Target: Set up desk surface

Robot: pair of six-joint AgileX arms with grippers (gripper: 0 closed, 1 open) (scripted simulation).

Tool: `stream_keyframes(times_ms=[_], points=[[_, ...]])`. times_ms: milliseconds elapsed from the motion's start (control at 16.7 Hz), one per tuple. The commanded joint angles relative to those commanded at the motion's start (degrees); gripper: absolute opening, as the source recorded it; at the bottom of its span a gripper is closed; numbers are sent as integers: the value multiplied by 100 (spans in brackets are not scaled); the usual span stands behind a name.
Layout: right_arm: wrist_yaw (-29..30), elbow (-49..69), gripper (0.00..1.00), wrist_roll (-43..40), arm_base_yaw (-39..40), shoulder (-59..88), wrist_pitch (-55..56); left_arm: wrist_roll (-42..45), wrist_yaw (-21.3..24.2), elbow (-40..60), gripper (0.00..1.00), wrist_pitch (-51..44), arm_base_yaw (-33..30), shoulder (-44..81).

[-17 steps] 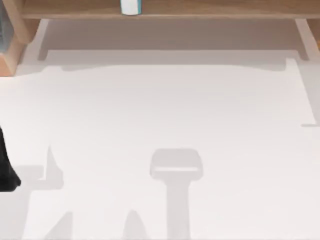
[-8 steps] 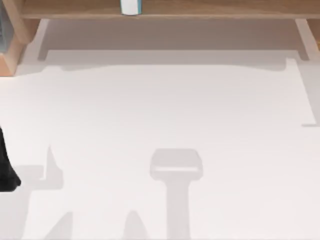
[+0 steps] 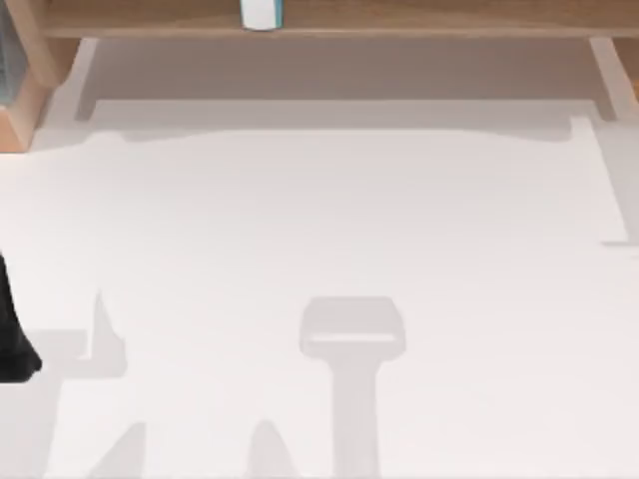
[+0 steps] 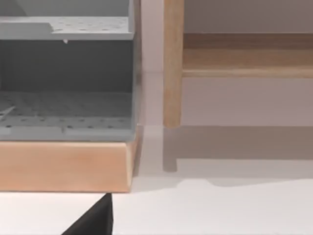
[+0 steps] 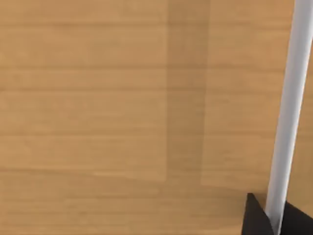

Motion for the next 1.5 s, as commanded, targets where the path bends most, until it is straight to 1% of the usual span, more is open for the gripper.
stream_keyframes(times_ms=[360,780,1200,1500], points=[[502,951,0,-7,517,357,-606,0,0,0,100,0,0,0],[586,1116,0,5,552,416,-721,0,0,0,100,0,0,0],[984,2270,0,-2,955,906,-1397,0,0,0,100,0,0,0],[1044,2450,0,-2,1020,981,-1500,0,0,0,100,0,0,0]])
